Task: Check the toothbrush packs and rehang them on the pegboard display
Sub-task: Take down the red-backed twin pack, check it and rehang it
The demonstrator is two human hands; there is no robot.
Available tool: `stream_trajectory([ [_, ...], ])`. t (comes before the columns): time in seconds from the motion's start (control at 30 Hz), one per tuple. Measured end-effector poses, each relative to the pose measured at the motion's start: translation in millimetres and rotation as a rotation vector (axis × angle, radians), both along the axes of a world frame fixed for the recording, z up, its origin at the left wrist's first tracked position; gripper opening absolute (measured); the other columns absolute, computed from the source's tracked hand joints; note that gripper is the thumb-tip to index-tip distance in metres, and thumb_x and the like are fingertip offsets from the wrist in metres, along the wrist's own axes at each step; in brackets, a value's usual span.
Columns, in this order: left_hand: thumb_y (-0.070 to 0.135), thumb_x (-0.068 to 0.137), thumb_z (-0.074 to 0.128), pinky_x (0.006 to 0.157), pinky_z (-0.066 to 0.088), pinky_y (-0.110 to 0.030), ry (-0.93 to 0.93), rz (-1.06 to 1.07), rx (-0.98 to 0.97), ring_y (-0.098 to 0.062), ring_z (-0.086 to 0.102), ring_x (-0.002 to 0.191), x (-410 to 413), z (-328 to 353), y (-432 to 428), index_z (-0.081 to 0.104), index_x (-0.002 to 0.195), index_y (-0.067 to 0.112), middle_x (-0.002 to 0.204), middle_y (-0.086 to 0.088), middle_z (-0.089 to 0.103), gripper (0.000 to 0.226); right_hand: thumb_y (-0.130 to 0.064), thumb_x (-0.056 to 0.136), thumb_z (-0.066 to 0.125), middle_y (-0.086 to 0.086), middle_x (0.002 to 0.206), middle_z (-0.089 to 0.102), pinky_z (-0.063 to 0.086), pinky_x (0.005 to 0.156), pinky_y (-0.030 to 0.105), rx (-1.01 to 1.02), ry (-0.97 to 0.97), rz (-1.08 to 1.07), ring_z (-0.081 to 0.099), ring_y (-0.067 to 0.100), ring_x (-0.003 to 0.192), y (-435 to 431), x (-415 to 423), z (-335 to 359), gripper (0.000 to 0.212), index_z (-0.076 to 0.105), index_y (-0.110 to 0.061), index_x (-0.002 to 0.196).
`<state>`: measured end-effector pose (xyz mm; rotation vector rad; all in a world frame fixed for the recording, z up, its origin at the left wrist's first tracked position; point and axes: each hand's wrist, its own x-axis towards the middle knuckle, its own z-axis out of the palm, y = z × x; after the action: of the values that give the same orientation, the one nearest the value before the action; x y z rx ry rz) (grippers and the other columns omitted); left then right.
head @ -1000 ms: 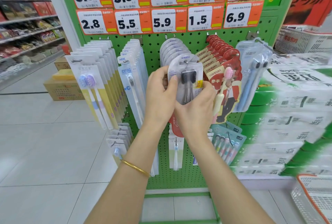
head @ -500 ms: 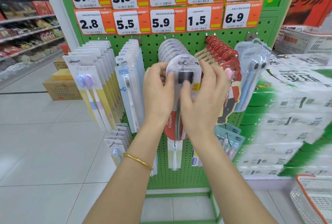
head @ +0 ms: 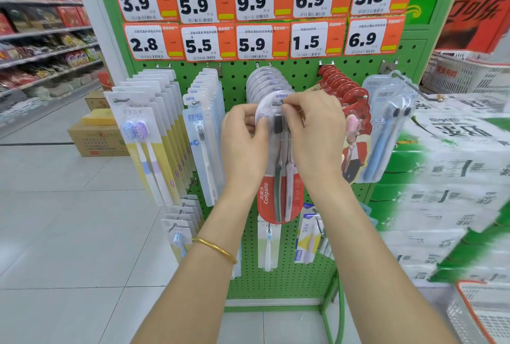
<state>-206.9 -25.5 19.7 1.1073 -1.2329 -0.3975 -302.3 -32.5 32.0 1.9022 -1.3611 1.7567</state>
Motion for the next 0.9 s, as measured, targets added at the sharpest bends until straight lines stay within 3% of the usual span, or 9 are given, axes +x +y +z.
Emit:
stream_trajectory([
  [0.37,0.011,0.091,0.056,0.072,0.044,-0.012,-0.023,-0.002,0.032,-0.003,0.054,0.081,3.0,2.4,-3.7,0.053,0.097,0.02,0.1,-0.001,0.059,0.011,-0.01,0.083,0.061,0.005,0.073,0.062,0.022,0.066,0.022,-0.062,0.029,-0.071,0.053,0.027,0.074,-4.0,2.1,-1.2,0.008,0.063,-0.007,0.076],
  [0.5,0.012,0.09,0.058,0.075,0.046,-0.018,-0.044,0.026,0.01,-0.008,0.055,0.083,1.7,3.3,-6.7,0.051,0.091,0.024,0.099,-0.002,0.059,0.013,-0.011,0.085,0.06,0.005,0.075,0.062,0.033,0.068,0.028,-0.06,0.023,-0.067,0.052,0.028,0.076,-5.9,2.0,-1.4,0.008,0.063,-0.007,0.078],
  [0.63,0.013,0.091,0.056,0.075,0.047,-0.018,-0.017,0.047,0.034,-0.006,0.055,0.083,0.4,0.9,-8.0,0.052,0.094,0.021,0.099,-0.001,0.059,0.01,-0.011,0.085,0.061,0.005,0.077,0.062,0.033,0.07,0.028,-0.063,0.019,-0.067,0.052,0.028,0.077,-6.0,1.7,-4.5,0.006,0.063,-0.008,0.08],
  [0.9,0.012,0.091,0.057,0.068,0.043,-0.01,-0.014,0.021,0.034,0.0,0.053,0.076,1.4,-7.6,-2.6,0.051,0.093,0.02,0.089,0.007,0.056,0.009,-0.013,0.086,0.06,0.004,0.081,0.063,0.032,0.072,0.027,-0.059,0.007,-0.068,0.054,0.027,0.08,-0.6,2.8,-7.8,0.008,0.065,-0.009,0.082],
])
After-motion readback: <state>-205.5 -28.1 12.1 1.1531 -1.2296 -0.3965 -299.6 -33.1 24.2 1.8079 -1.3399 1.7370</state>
